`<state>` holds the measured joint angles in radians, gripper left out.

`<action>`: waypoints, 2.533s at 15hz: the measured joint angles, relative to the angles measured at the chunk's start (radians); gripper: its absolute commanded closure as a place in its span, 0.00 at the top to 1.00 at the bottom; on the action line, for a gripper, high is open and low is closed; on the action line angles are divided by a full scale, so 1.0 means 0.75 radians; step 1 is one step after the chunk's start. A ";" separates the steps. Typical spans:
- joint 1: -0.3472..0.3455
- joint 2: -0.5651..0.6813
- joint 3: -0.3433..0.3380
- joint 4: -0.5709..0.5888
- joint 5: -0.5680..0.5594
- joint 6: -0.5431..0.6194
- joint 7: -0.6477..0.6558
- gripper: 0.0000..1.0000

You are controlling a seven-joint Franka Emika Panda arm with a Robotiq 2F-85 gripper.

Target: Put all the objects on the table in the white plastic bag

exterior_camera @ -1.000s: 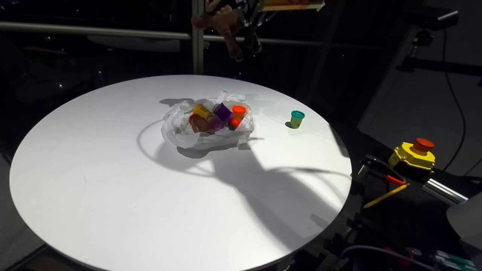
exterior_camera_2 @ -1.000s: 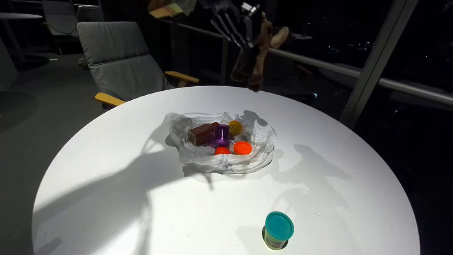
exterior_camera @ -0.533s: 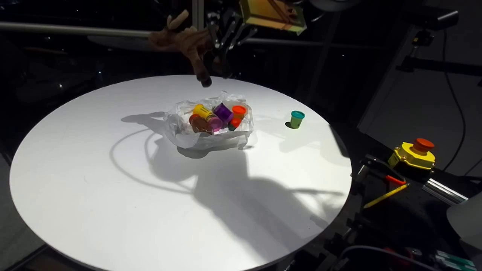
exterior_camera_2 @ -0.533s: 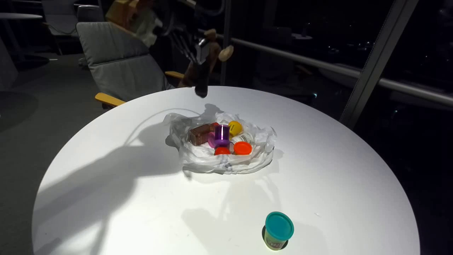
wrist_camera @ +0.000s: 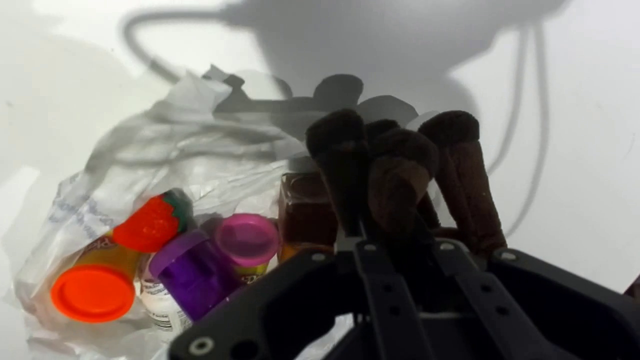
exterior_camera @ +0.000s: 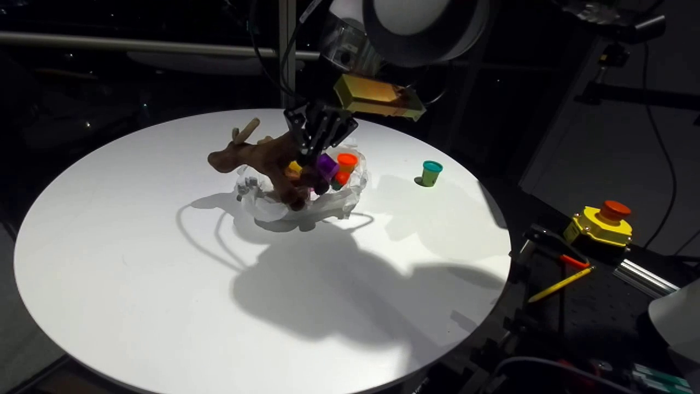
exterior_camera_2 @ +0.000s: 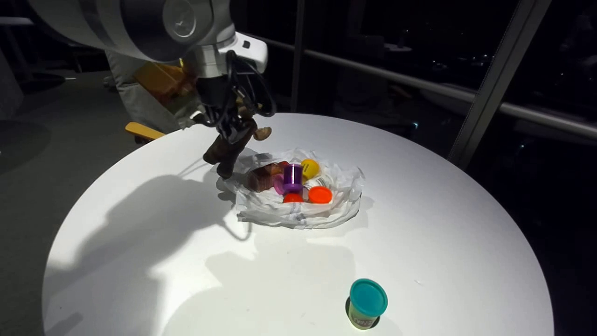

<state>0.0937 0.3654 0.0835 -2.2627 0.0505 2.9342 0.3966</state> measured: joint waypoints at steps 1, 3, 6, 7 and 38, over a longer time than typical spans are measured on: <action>-0.034 0.020 0.009 0.046 0.040 -0.028 -0.061 0.04; -0.087 0.042 0.008 0.127 0.084 -0.077 -0.143 0.04; -0.138 0.050 0.007 0.194 0.131 -0.120 -0.214 0.04; -0.144 0.056 0.007 0.203 0.144 -0.128 -0.229 0.04; -0.329 -0.229 -0.263 -0.177 0.308 -0.295 -0.279 1.00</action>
<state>-0.1531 0.1939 -0.1139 -2.3954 0.2814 2.7128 0.1874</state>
